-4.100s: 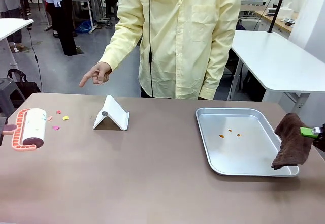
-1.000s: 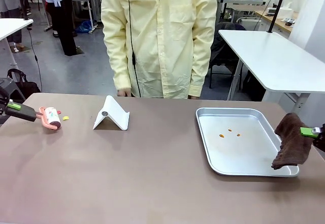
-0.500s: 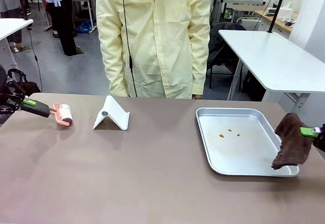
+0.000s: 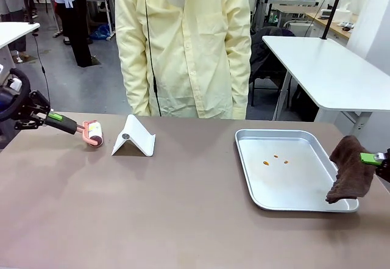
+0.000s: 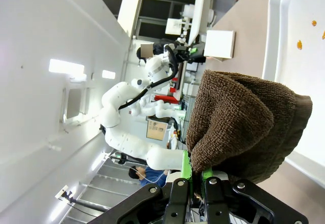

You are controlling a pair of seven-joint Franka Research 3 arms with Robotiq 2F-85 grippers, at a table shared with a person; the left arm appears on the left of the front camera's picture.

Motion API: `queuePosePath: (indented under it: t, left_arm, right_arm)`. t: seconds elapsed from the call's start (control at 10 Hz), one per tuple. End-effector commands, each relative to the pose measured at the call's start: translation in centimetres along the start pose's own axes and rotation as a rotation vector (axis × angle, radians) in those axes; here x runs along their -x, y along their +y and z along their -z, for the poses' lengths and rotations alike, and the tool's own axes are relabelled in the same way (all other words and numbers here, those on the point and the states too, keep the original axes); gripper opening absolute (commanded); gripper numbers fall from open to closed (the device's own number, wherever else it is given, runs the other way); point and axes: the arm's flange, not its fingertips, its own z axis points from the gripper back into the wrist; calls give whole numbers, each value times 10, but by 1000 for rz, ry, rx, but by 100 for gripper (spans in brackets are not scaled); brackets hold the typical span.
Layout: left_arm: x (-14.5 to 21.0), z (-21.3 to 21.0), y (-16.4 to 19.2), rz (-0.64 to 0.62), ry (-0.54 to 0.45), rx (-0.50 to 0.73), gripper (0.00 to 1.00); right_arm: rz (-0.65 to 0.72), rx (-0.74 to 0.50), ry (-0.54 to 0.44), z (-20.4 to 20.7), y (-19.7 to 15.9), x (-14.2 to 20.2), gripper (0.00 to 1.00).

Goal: Clean the surface of the table.
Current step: If a person points to the right, clean the right side of the table with your right hand, and if they point to the left, clean the left side with your left hand.

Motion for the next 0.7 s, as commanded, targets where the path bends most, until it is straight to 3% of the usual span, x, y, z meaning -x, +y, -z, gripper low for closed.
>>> queuePosePath:
  t: [0.0, 0.3, 0.6]
  left_arm:
    - [-16, 13, 7, -25, -49, -40, 22]
    - [6, -3, -7, 68, -92, 44, 22]
    - [77, -50, -21, 217, -60, 184, 22]
  right_arm:
    - [0, -10, -16, 3, 3, -4, 0]
    - [0, -10, -16, 3, 3, -4, 0]
    - [0, -10, -16, 3, 3, -4, 0]
